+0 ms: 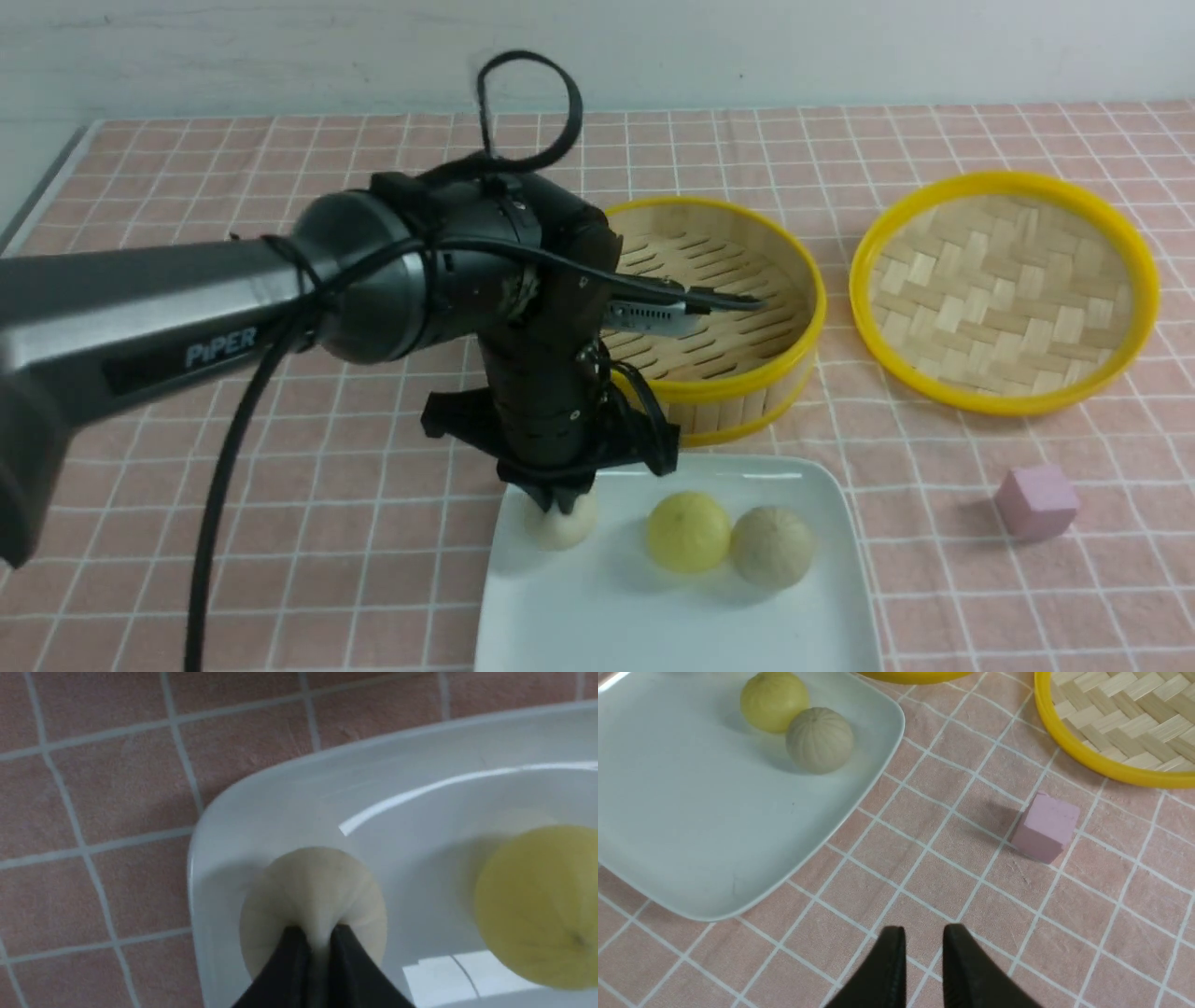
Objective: Put the steamed buns into the plate on the pink tablecloth.
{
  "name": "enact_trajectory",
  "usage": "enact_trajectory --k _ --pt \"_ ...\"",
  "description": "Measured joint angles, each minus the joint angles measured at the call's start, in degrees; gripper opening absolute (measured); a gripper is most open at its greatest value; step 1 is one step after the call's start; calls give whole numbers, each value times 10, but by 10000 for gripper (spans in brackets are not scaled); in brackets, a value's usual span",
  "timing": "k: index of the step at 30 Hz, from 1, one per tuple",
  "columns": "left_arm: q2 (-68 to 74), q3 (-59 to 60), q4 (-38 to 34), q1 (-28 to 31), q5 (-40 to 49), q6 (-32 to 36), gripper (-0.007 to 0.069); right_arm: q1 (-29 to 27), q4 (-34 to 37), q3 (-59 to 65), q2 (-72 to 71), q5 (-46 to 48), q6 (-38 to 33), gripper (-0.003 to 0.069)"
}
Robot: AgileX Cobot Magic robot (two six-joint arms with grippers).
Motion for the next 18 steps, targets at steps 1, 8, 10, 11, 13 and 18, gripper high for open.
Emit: enact_trajectory --k 1,8,10,11,13,18 --pt "8 0 -8 0 -9 -2 95 0 0 0 0 0 0 146" --pt "10 2 -42 0 -48 6 232 0 0 0 0 6 0 153" --pt "9 -4 -47 0 -47 7 281 0 0 0 0 7 0 153" --pt "8 -7 -47 0 -44 7 295 0 0 0 0 8 0 154" --pt "3 -17 -47 0 -31 7 335 0 2 -7 0 19 0 157" --pt "-22 -52 -27 0 -6 7 370 0 13 -71 0 79 0 158"
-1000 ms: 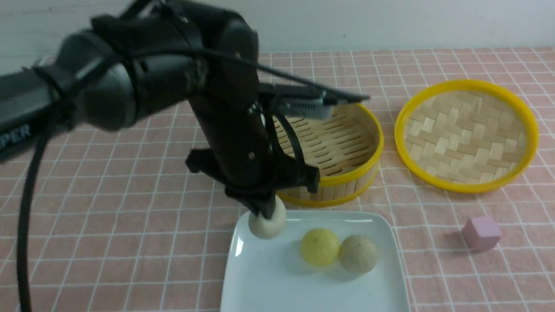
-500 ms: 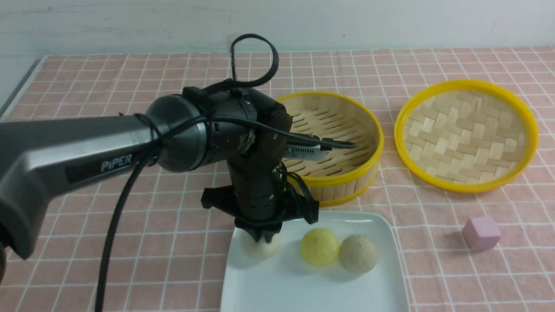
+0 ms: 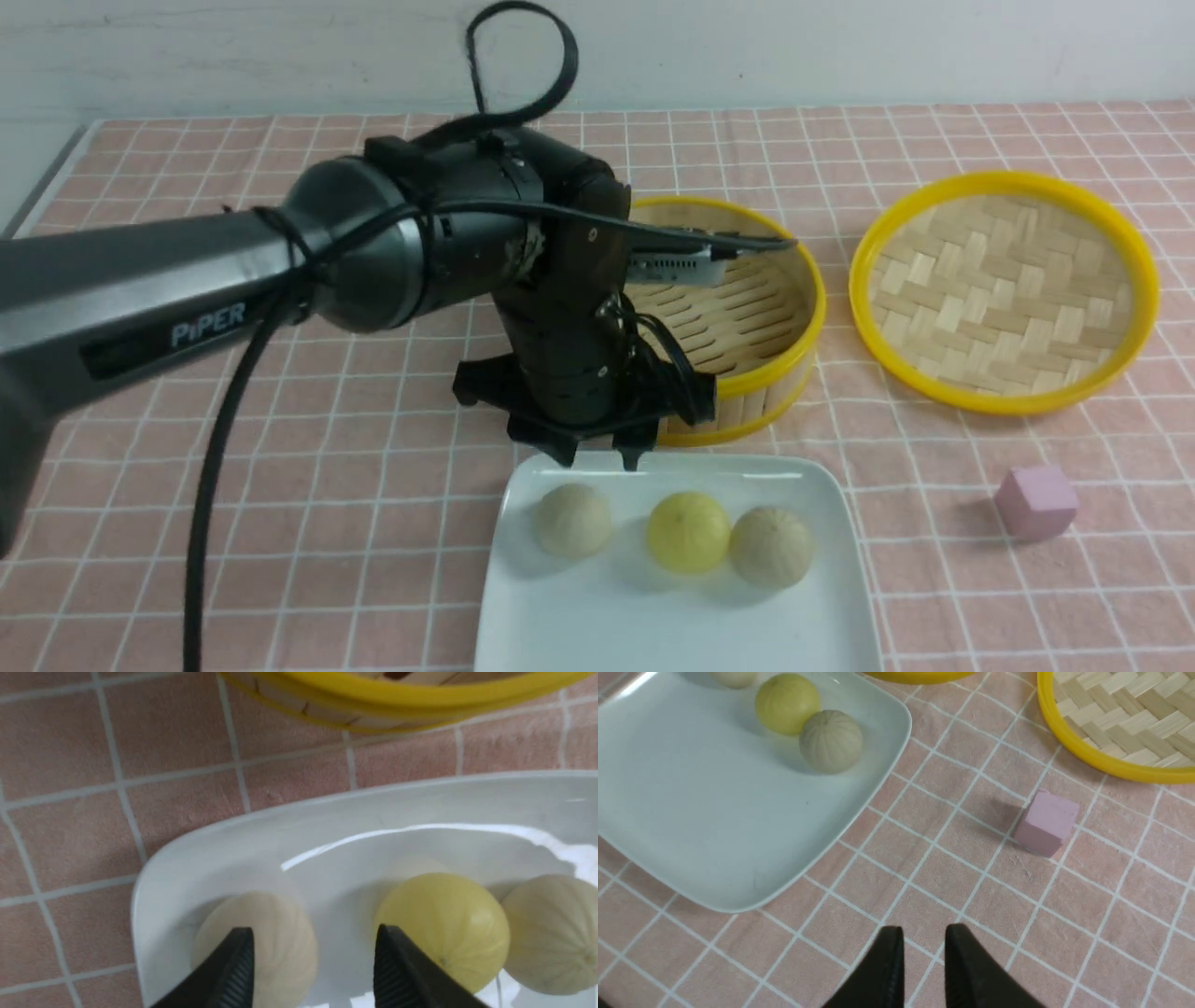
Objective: Put the steamed buns into the plate on the pink tablecloth.
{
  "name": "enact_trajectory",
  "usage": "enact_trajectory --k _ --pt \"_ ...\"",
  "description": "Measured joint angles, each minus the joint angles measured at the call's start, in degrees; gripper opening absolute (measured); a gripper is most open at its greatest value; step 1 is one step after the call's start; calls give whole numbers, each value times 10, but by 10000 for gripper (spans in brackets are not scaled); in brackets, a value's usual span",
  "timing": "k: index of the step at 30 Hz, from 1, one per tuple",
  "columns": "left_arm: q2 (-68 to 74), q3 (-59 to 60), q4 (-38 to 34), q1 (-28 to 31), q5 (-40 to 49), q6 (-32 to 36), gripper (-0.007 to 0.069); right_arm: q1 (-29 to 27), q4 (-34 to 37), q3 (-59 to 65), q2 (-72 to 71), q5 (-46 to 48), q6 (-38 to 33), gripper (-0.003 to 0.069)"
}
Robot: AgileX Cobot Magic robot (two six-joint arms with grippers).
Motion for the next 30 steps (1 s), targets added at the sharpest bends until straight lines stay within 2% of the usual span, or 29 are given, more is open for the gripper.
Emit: enact_trajectory --k 5,11,14,16,17,20,23,27,30 --pt "-20 -20 16 0 3 0 370 0 -17 -87 -3 117 0 158" --pt "-21 -20 20 0 6 0 321 0 -27 -131 -22 141 0 141" --pt "-21 -20 21 0 8 0 248 0 -27 -130 -51 146 17 80" --pt "-21 -20 21 0 8 0 179 0 -27 -115 -86 137 41 9" --pt "-21 -20 21 0 8 0 174 0 -27 -112 -90 137 41 5" --pt "-21 -20 21 0 3 0 89 0 -33 -33 -149 -10 62 -14" --pt "-21 -20 21 0 -2 0 51 0 -56 49 -169 -152 65 -14" --pt "-21 -20 22 0 -3 0 41 0 -69 117 -171 -274 68 -12" --pt "-21 -20 22 0 -3 0 41 0 -70 139 -171 -317 71 -10"
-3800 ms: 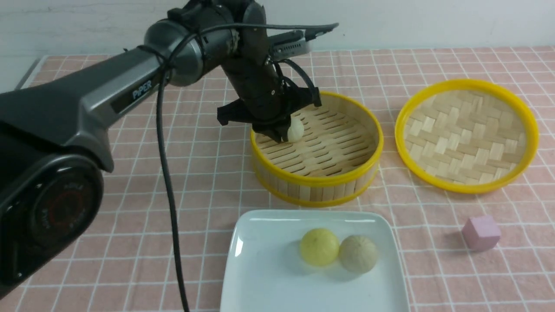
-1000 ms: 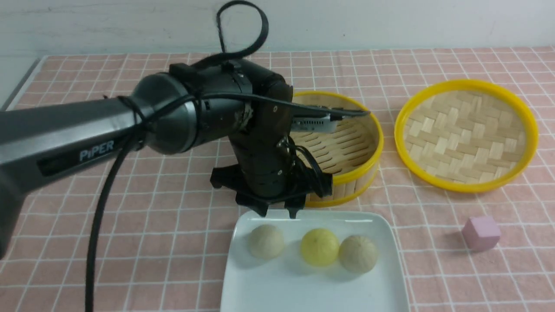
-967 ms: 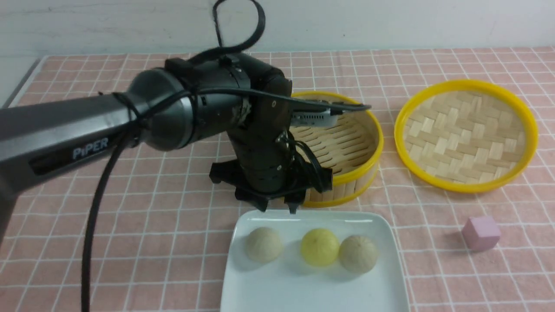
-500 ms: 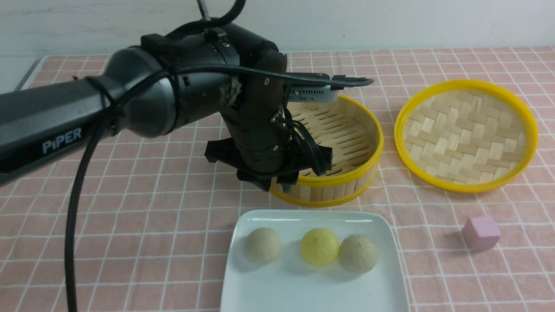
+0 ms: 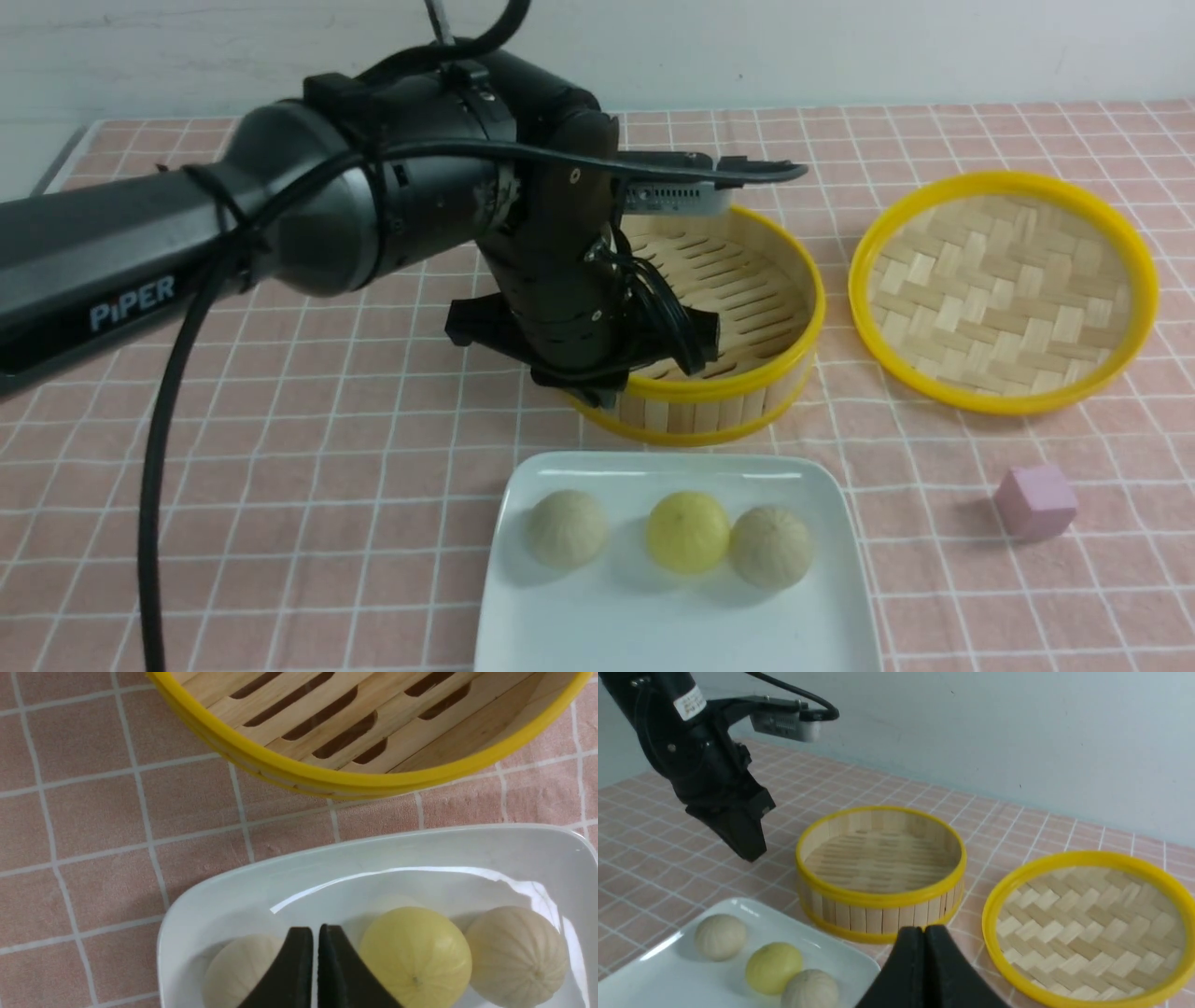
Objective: Put the steamed buns into the plate on the pink tablecloth.
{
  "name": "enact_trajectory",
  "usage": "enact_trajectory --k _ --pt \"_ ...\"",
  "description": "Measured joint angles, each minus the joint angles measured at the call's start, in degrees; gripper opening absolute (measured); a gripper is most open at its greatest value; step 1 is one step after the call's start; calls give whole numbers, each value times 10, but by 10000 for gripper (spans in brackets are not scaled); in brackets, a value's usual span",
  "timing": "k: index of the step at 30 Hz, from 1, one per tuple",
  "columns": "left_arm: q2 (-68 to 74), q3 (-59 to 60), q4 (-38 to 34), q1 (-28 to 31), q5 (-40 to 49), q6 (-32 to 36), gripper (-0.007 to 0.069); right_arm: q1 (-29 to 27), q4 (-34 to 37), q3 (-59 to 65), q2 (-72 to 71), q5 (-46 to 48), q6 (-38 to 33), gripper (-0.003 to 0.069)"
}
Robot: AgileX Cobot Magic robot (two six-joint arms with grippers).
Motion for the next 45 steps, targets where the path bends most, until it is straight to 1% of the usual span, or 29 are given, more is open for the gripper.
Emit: enact_trajectory --k 3,11,24,26,29,30,32,35,36,37,41,45 --pt "0 0 0 0 0 0 42 0 -1 11 0 -25 0 -8" --pt "0 0 4 0 0 0 46 0 -2 23 0 -28 1 -6" --pt "0 0 51 0 -2 0 61 -4 -2 24 -6 -28 2 5" --pt "0 0 55 0 -1 0 62 -27 -1 37 -20 -33 2 6" --pt "0 0 55 0 -2 0 62 -81 0 75 -42 -44 2 9" --pt "0 0 55 0 -2 0 62 -84 0 82 -46 -44 2 9" --pt "-2 0 60 0 -2 0 62 -138 0 129 -69 -45 2 12" --pt "-18 0 65 0 2 3 62 -187 0 180 -86 -43 2 12" --pt "-20 0 65 0 3 3 62 -190 0 183 -86 -42 2 12" --pt "-39 0 69 0 10 4 62 -214 0 208 -86 -38 2 13" --pt "-87 0 82 0 24 6 62 -243 0 242 -86 -27 2 16" --pt "-169 0 103 0 53 25 62 -252 0 245 -86 -35 2 21"
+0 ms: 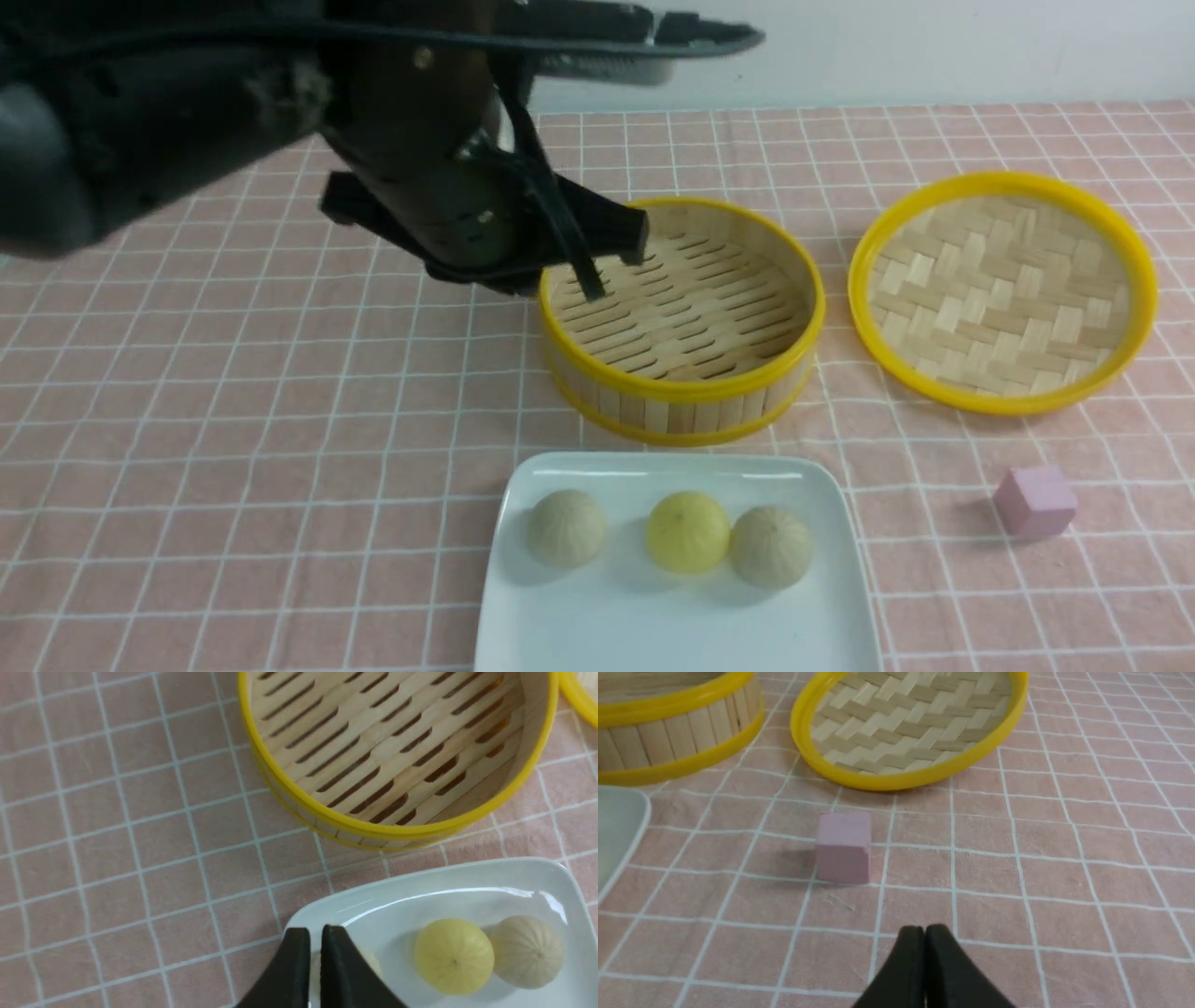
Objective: Put the steamed buns into the plate on the pink tablecloth.
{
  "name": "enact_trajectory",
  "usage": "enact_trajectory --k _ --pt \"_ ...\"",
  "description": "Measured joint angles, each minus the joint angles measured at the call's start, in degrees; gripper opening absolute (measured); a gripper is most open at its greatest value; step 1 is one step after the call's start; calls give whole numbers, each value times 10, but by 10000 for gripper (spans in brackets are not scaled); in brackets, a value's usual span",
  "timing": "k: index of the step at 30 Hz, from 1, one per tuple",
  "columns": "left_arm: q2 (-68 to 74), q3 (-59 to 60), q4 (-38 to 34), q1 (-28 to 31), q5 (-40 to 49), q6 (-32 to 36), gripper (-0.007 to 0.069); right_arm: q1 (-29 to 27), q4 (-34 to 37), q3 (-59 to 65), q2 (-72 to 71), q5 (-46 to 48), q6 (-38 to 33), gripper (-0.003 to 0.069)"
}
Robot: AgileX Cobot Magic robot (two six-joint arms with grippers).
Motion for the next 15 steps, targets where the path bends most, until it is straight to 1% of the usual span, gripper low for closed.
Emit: enact_trajectory --k 4,8,12,15 --pt "-64 0 26 0 24 10 62 -1 0 0 0 0 0 27" --pt "-138 1 48 0 49 11 62 -19 0 0 0 0 0 35" --pt "-189 12 51 0 64 11 62 -28 0 0 0 0 0 38" --pt "-248 47 51 0 78 11 62 -28 0 0 0 0 0 42"
